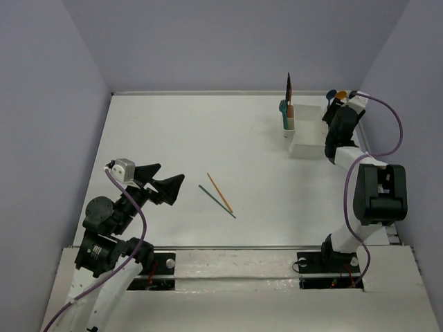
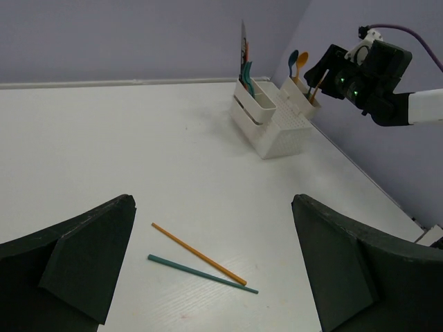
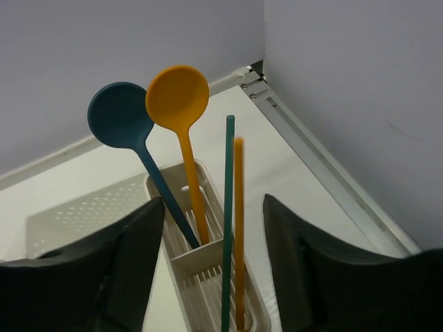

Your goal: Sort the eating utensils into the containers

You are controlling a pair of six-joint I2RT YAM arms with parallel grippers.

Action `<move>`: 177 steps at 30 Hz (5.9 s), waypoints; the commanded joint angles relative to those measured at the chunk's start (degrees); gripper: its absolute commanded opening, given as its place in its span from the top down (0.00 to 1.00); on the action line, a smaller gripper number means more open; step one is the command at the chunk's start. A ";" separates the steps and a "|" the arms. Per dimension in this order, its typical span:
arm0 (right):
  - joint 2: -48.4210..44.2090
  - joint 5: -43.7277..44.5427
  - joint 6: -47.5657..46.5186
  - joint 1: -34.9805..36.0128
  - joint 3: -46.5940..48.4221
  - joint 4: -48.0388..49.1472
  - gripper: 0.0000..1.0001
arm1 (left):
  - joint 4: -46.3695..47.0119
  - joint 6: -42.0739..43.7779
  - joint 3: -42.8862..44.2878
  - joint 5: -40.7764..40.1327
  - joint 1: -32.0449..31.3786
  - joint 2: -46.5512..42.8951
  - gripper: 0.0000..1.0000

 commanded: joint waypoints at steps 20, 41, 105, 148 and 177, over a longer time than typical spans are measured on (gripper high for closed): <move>-18.15 -13.20 8.92 30.47 0.91 -28.25 0.00 | 1.96 0.39 0.67 -3.55 2.79 2.92 0.01; 12.35 -15.50 4.86 56.76 21.04 -53.84 0.34 | 1.87 -0.41 0.40 -3.81 6.31 1.96 0.01; -5.31 7.17 -3.31 1.22 2.58 10.83 1.00 | 2.05 -0.05 0.14 -1.97 4.20 1.52 0.01; -16.66 -17.49 8.39 30.91 -0.67 -20.59 0.30 | 1.61 0.03 0.40 -4.07 4.19 2.22 0.01; 20.70 -22.71 -0.68 61.60 28.51 -59.83 0.45 | 1.52 -0.23 0.32 -4.07 5.34 1.96 0.01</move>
